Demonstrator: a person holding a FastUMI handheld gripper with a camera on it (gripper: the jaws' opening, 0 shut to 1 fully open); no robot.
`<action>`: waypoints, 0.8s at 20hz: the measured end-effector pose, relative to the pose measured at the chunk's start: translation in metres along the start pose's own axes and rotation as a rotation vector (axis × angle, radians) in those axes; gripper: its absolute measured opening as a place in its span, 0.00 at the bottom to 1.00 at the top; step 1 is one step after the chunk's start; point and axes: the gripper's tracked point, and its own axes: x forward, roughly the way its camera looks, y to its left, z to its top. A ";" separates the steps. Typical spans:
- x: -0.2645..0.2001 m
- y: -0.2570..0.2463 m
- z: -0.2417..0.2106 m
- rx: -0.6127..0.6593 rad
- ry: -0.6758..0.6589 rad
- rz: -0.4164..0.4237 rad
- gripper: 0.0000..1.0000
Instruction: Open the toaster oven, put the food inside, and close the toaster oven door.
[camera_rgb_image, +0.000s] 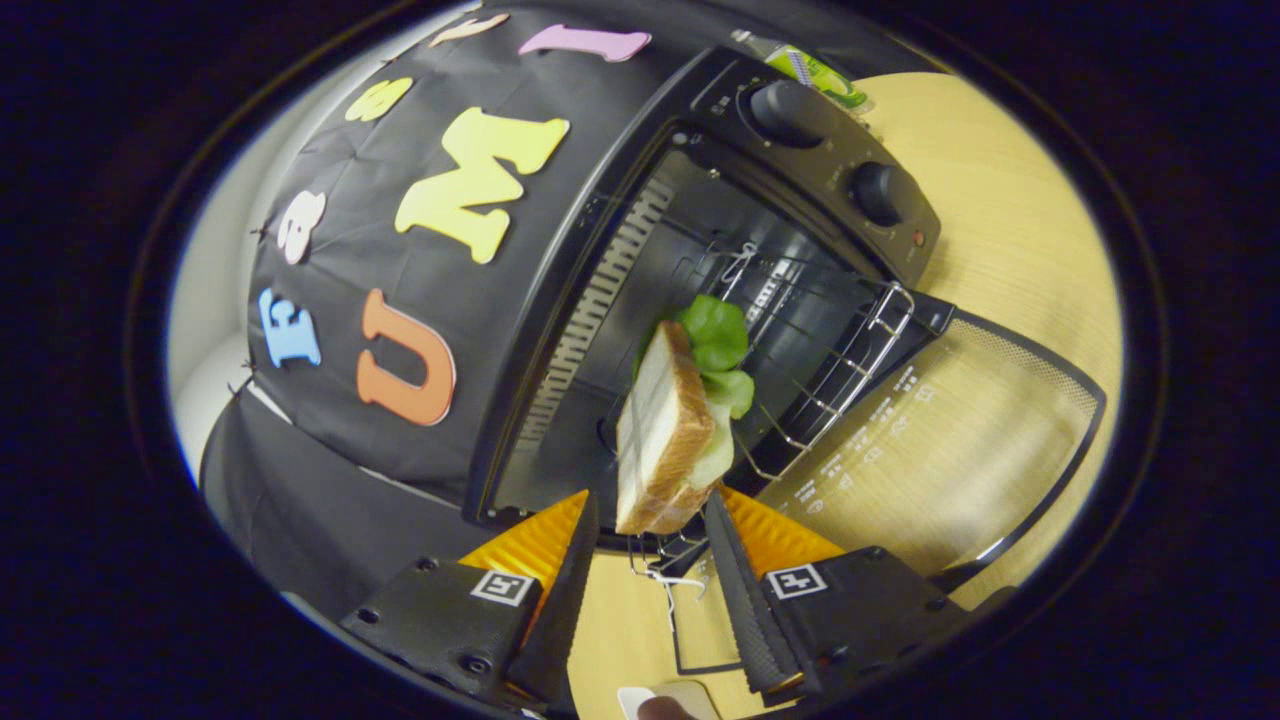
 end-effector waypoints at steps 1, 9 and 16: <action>-0.008 0.002 0.000 -0.029 -0.003 0.010 0.74; -0.102 0.045 -0.003 -0.433 -0.082 0.058 0.95; -0.157 0.029 -0.027 -0.771 -0.123 -0.011 1.00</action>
